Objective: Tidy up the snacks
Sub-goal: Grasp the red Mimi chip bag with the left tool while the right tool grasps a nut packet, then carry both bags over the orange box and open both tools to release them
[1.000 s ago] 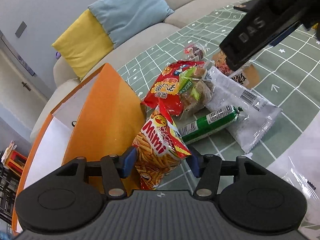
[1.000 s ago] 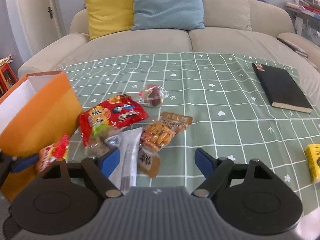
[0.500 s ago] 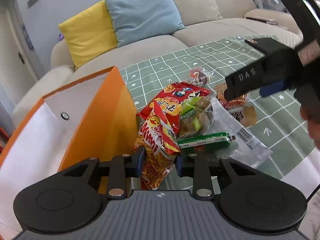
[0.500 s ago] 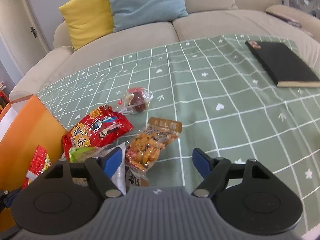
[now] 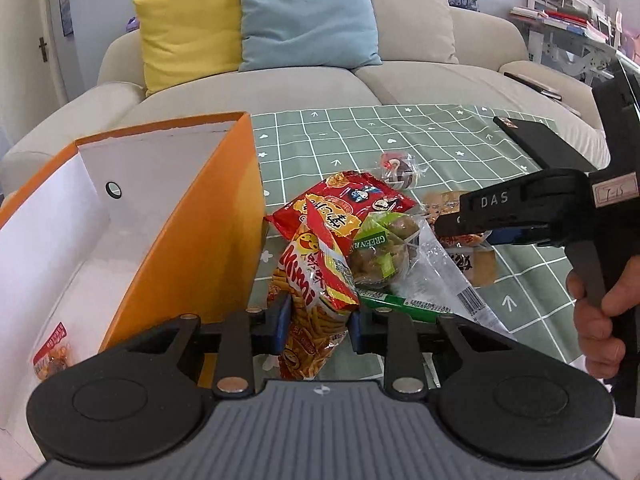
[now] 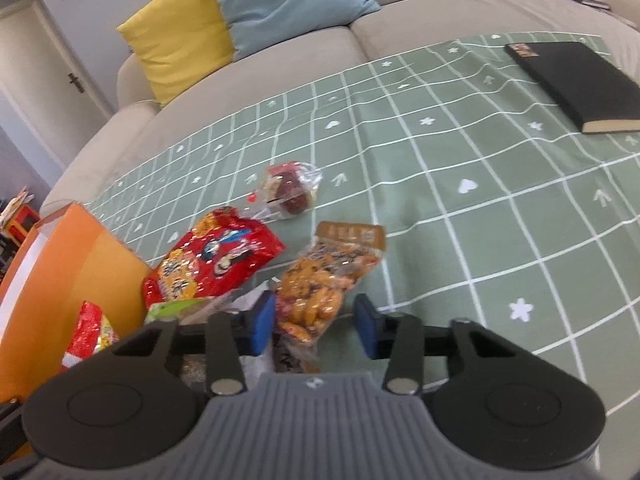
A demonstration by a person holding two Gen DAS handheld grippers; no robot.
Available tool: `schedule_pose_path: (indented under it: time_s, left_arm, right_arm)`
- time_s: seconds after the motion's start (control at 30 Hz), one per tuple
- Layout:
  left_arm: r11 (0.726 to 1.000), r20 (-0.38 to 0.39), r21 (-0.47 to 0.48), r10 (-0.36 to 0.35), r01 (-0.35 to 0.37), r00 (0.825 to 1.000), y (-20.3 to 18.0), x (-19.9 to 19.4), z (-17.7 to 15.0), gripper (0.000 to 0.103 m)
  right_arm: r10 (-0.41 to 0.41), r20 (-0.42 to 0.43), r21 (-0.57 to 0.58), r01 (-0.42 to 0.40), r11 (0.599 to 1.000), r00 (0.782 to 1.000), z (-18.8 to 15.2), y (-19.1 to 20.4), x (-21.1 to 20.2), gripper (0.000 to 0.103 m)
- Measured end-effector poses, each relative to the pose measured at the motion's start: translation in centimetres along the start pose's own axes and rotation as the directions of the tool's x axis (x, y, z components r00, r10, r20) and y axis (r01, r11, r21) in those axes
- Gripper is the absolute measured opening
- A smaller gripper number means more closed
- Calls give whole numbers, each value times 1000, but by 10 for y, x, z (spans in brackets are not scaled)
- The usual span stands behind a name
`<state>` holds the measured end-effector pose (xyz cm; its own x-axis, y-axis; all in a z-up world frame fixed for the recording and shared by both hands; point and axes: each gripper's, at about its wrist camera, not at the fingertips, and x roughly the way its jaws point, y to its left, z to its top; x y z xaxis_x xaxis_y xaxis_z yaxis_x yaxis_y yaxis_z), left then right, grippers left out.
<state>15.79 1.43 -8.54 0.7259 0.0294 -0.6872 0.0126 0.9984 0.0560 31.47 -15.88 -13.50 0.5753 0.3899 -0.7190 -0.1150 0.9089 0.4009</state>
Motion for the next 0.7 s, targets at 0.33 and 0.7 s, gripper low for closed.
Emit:
schedule_pose_path:
  time_s: [0.33, 0.7]
  left_arm:
    - [996, -2, -70, -49, 49, 999, 7, -8, 0, 30]
    - [991, 15, -93, -97, 98, 995, 5, -29, -3, 29]
  right_arm:
    - [-68, 21, -85, 70, 994, 997, -5, 14, -17, 31]
    - [-146, 59, -166, 154, 974, 987, -14, 27, -59, 21]
